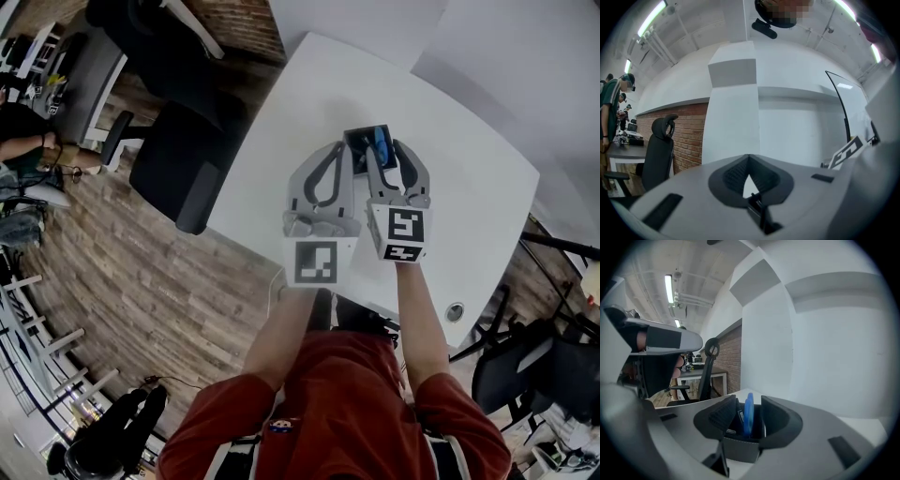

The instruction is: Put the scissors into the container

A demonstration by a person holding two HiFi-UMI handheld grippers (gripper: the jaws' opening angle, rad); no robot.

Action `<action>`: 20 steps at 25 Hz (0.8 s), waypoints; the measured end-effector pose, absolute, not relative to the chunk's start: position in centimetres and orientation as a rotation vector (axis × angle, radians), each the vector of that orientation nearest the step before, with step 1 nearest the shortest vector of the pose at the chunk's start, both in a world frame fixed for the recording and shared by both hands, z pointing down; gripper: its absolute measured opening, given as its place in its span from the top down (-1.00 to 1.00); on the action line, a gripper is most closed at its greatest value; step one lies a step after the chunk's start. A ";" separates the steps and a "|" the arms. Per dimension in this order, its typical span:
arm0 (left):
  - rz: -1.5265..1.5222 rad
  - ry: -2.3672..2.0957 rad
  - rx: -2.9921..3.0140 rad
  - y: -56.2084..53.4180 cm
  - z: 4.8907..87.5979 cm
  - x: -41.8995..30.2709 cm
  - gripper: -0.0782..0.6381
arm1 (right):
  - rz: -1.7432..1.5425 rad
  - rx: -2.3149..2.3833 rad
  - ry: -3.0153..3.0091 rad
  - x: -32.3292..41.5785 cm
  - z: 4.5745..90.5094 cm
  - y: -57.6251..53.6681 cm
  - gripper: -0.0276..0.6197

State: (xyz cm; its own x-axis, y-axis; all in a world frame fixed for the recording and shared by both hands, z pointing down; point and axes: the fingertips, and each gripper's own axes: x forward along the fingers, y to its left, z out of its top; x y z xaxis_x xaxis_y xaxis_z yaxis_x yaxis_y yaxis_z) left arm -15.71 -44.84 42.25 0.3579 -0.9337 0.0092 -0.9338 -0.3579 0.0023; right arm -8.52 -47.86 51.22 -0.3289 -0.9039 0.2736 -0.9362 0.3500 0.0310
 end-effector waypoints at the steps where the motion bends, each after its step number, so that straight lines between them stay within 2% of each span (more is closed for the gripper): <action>1: 0.002 -1.779 2.588 -44.7 42.0 -15.8 0.75 | 0.187 1.655 -2.374 -8.5 51.0 -47.7 0.41; 20: -0.113 -1.812 2.662 -40.6 37.0 -16.9 0.75 | -0.041 1.764 -2.455 -8.6 42.1 -41.9 0.41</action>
State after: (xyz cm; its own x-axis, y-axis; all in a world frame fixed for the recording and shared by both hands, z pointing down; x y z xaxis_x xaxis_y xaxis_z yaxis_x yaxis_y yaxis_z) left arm -16.87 -40.64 37.03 0.3661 -0.9249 -0.1027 -0.9305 -0.3653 -0.0271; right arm -8.63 -41.94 42.14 -0.3145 -0.9459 0.0803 -0.9427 0.3211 0.0909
